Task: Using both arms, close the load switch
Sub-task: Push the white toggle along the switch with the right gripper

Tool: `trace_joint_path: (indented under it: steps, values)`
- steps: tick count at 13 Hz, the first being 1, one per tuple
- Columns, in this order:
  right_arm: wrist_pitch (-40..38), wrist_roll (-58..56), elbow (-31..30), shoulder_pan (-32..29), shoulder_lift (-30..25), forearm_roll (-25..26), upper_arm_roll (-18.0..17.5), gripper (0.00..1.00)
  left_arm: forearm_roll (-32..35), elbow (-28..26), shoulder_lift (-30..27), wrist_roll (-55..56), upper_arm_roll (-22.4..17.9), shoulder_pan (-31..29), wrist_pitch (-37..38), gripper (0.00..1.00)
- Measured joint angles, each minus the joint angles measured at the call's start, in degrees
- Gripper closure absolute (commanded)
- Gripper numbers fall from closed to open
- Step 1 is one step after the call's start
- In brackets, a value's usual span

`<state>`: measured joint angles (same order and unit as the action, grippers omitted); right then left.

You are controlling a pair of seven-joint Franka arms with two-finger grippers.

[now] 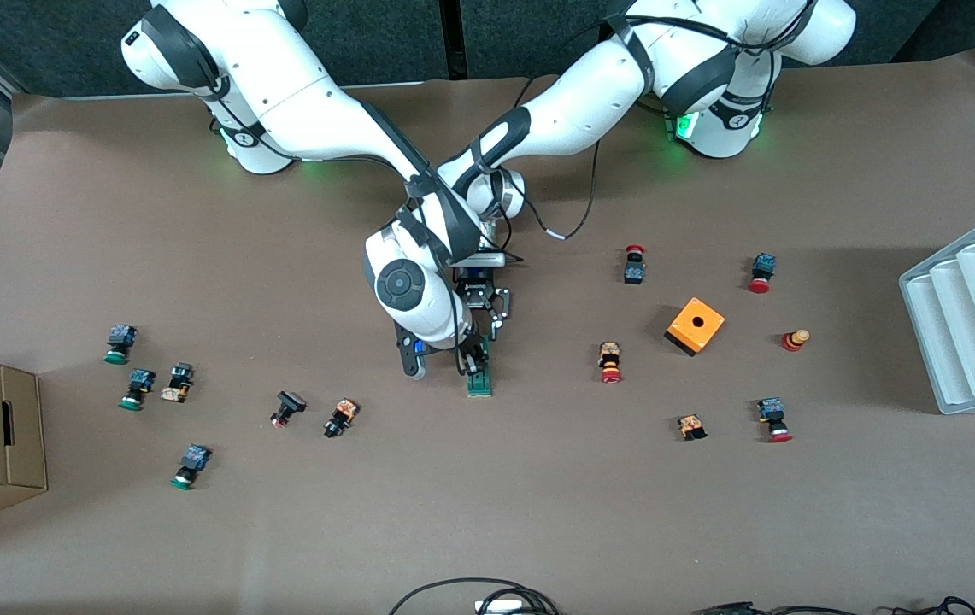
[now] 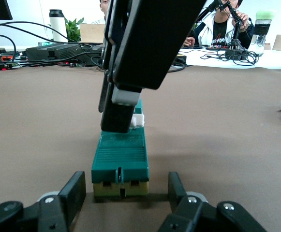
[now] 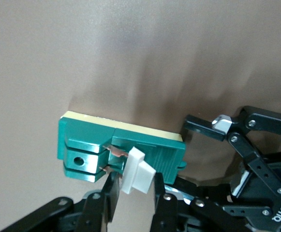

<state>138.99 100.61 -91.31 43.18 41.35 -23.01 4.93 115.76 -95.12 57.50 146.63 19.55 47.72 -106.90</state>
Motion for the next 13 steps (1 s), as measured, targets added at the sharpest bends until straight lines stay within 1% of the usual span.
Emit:
trace_joint_path:
  steps: [5,9,10,13]
  values:
    - [-1.5,0.08,1.48,-0.96,-0.67,-0.01,0.01,0.69,0.0,0.0,0.0,0.0,0.0,0.0,0.0,0.25]
    - [-1.47,0.23,1.7,-1.47,-0.68,-0.15,0.05,0.74,0.0,0.0,0.0,0.0,-0.01,0.01,0.0,0.25]
    - [-1.46,0.23,1.7,-1.6,-0.65,-0.16,0.06,0.79,0.0,0.0,0.0,0.0,-0.01,0.01,0.0,0.25]
    - [-1.39,0.25,1.82,-1.72,-0.63,-0.3,0.09,0.8,0.0,0.0,0.0,0.0,-0.01,0.01,0.0,0.25]
